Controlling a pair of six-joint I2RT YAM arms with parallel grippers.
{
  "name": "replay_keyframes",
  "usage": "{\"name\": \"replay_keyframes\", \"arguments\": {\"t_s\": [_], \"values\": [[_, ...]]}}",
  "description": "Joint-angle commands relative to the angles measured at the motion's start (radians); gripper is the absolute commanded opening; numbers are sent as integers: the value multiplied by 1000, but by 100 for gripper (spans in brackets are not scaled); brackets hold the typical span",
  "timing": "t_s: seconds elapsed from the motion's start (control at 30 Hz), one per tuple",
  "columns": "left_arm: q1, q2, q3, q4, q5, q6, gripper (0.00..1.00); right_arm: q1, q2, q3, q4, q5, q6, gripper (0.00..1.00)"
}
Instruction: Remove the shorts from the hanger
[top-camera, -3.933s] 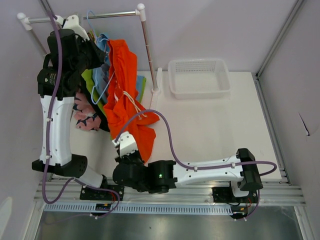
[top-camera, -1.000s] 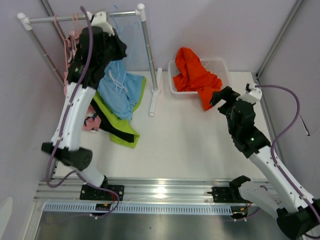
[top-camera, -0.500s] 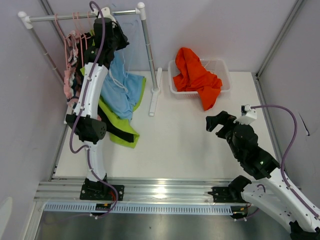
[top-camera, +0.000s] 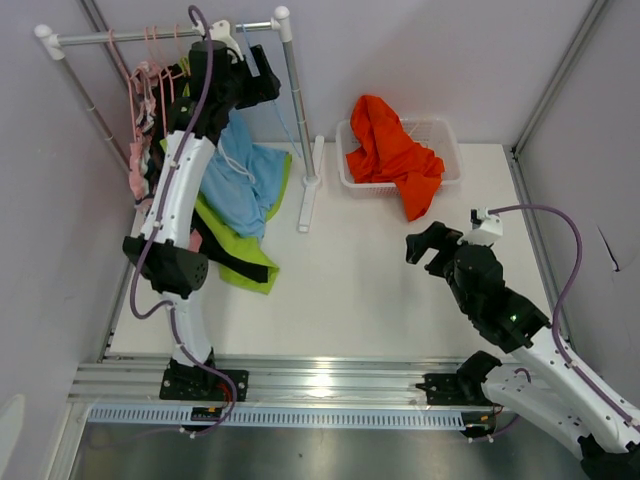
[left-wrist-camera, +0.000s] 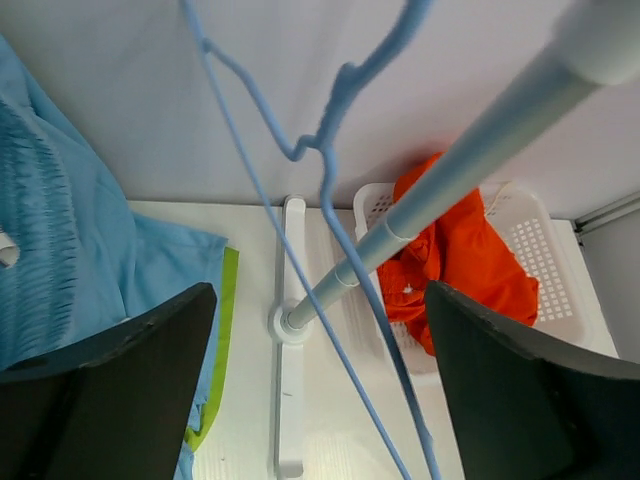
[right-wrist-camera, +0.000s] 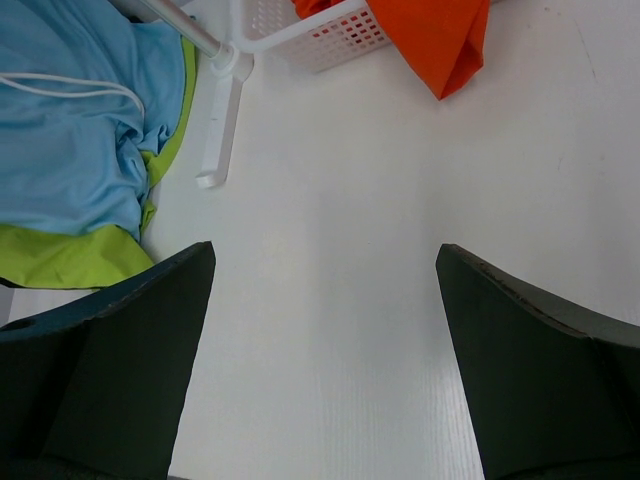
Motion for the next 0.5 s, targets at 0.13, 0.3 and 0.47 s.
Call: {"name": "replay_keyframes", "arguments": {"t_s": [0.13, 0.3, 0.47], "values": [[84, -323, -53, -29, -14, 45, 95, 37, -26, -4, -16, 40, 18, 99], [171, -378, -146, -42, 23, 47, 94, 60, -29, 1, -27, 57, 21, 99], [191, -375, -179, -32, 11, 67, 85, 78, -30, 8, -44, 73, 21, 99]]}}
